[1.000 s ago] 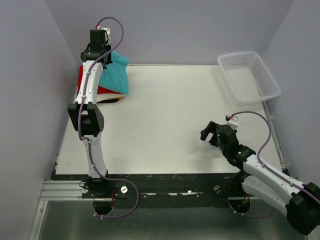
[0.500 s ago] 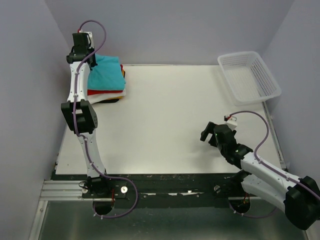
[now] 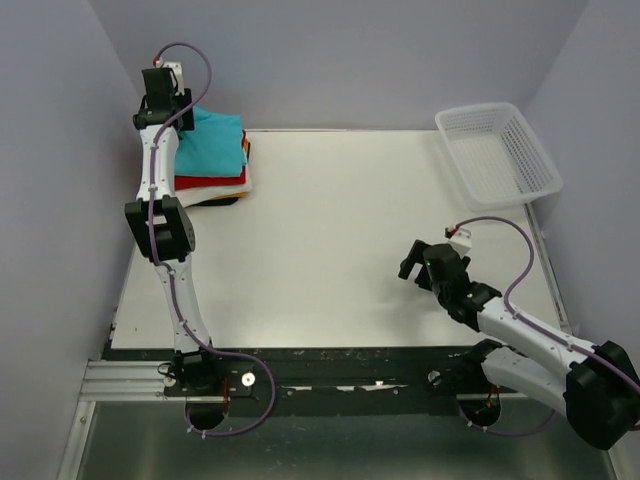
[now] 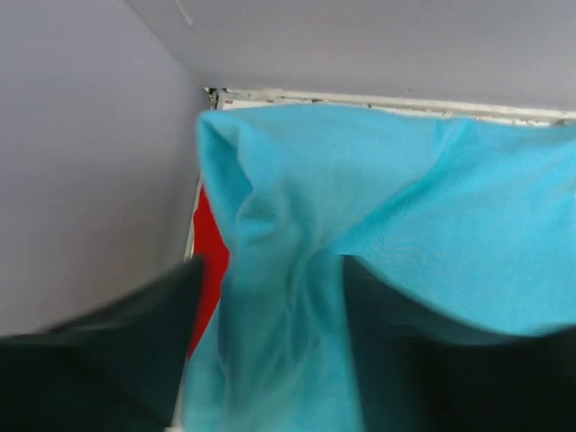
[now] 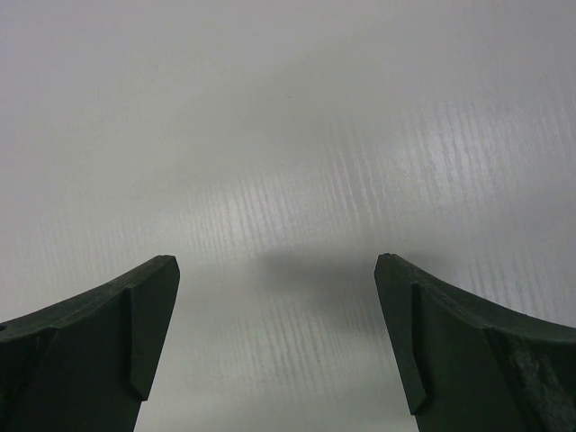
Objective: Fold and stack the t-shirts
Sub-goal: Put the neatly folded tshirt into the corner of the board with the left arm, then reset both arms
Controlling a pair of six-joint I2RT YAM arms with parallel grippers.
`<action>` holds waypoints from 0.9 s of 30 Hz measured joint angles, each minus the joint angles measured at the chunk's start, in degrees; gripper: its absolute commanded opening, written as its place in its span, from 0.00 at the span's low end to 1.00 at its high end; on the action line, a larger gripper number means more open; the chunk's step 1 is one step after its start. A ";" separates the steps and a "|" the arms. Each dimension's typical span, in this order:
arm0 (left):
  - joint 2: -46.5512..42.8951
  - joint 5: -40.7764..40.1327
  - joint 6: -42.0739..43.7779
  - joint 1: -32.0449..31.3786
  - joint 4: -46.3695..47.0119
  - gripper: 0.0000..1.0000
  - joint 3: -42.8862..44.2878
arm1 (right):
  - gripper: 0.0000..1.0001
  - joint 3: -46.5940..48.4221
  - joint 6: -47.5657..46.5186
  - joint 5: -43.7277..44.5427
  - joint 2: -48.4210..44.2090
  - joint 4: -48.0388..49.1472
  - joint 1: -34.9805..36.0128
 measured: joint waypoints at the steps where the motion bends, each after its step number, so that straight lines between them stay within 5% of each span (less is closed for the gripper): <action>1: 0.11 -0.35 0.46 0.00 0.26 0.99 0.39 | 1.00 0.15 0.11 -0.02 0.00 -0.04 0.00; 7: -4.46 -0.31 -3.54 -0.02 1.68 0.99 -3.32 | 1.00 0.42 0.11 -0.26 -1.66 -0.79 0.00; 13: -20.90 6.71 -15.23 -0.98 0.90 0.99 -15.28 | 1.00 1.77 -0.83 -1.01 -5.46 -1.53 0.00; 17: -40.81 8.74 -24.13 -4.76 7.34 0.99 -36.13 | 1.00 1.81 -0.98 -3.04 -7.23 -1.38 0.00; 22: -69.18 8.48 -30.60 -19.91 19.65 0.99 -72.08 | 1.00 1.55 -0.98 -4.92 -9.09 -1.22 0.00; 27: -80.30 5.35 -34.51 -30.67 21.46 0.99 -93.53 | 1.00 -0.24 -0.94 -5.55 -13.03 -1.14 0.00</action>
